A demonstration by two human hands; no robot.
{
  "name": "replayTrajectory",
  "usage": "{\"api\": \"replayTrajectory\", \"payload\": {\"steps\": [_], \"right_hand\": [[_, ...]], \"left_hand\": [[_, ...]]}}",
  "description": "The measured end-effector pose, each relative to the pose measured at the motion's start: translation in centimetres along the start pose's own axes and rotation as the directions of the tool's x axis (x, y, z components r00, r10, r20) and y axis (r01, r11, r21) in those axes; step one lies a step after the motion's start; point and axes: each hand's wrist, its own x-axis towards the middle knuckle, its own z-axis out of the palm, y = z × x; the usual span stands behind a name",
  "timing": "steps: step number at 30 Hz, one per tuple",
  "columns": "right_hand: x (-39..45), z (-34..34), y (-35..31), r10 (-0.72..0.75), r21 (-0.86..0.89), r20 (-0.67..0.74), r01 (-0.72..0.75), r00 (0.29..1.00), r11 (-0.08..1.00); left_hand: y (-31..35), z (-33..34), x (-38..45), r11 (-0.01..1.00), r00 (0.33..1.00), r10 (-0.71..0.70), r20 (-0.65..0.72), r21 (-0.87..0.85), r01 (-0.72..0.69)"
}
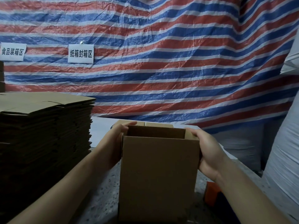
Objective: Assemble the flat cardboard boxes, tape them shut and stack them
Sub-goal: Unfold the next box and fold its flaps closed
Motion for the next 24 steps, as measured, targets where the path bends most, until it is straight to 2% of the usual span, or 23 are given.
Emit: {"api": "replayTrajectory", "payload": {"steps": [5, 10, 14, 19, 24], "right_hand": [[0.3, -0.1, 0.5, 0.007, 0.091, -0.009, -0.006, 1.0, 0.996], [0.4, -0.2, 1.4, 0.023, 0.109, -0.061, -0.016, 0.998, 0.994], [0.3, 0.0, 2.2, 0.0, 0.126, -0.075, 0.01, 0.997, 0.992], [0.4, 0.5, 2.6, -0.007, 0.156, -0.102, 0.023, 0.995, 0.987], [0.3, 0.6, 2.9, -0.025, 0.131, -0.141, 0.043, 0.99, 0.99]], "left_hand": [[-0.6, -0.8, 0.1, 0.999, 0.999, 0.03, 0.017, 0.035, -0.031], [-0.9, -0.8, 0.3, 0.997, 0.996, 0.076, 0.034, 0.014, -0.077], [-0.9, -0.1, 0.2, 0.992, 0.994, 0.095, 0.053, 0.079, -0.099], [-1.4, -0.2, 1.3, 0.999, 0.998, 0.025, -0.05, 0.039, -0.023], [-1.9, 0.0, 2.0, 0.998, 0.999, -0.026, -0.044, 0.064, 0.029]]}}
